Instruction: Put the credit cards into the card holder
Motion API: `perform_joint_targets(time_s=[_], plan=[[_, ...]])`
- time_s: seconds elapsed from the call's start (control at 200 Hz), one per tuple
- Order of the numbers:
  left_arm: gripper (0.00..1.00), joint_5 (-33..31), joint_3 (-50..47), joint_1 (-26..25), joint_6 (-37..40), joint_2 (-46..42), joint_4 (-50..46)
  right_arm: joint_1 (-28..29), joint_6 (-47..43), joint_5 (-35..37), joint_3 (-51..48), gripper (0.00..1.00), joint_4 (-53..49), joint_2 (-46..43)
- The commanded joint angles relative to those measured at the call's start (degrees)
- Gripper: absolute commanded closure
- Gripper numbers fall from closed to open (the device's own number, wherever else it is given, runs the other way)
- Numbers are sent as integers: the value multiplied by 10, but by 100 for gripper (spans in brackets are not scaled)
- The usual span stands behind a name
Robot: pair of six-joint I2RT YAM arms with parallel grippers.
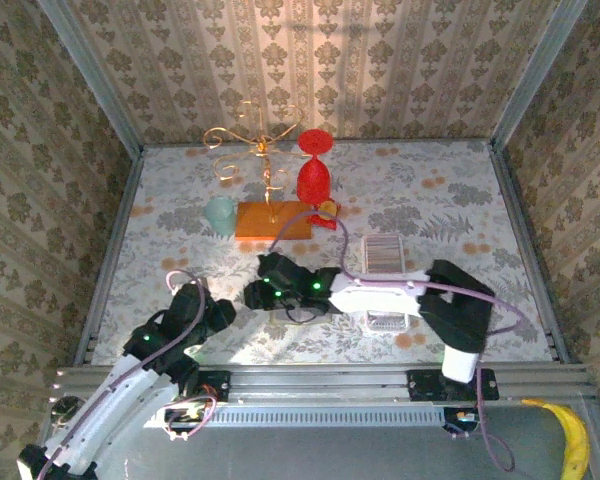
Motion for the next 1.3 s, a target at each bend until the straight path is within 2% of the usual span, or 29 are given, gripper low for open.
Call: perform_joint_targets(time_s=[0.0, 0.095, 0.15, 0.285, 0.405, 0.575, 0.87, 1.295], plan=[[58, 58, 24, 5, 35, 33, 59, -6, -10, 98, -44, 54, -105, -80], [58, 102, 47, 0, 59, 85, 109, -11, 2, 116, -88, 53, -138, -116], [64, 112, 68, -11, 69, 118, 126, -18, 13, 119, -111, 53, -147, -128], [78, 95, 118, -76, 97, 204, 184, -30, 36, 100, -156, 53, -127, -132], [91, 89, 172, -125, 125, 306, 205, -31, 41, 88, -152, 54, -128, -112], [100, 72, 184, -134, 128, 403, 233, -30, 47, 81, -147, 54, -123, -92], [100, 83, 129, -115, 100, 453, 303, -30, 48, 64, -140, 54, -120, -63], [100, 66, 72, -107, 82, 473, 324, -25, 63, 30, -133, 51, -88, -32]])
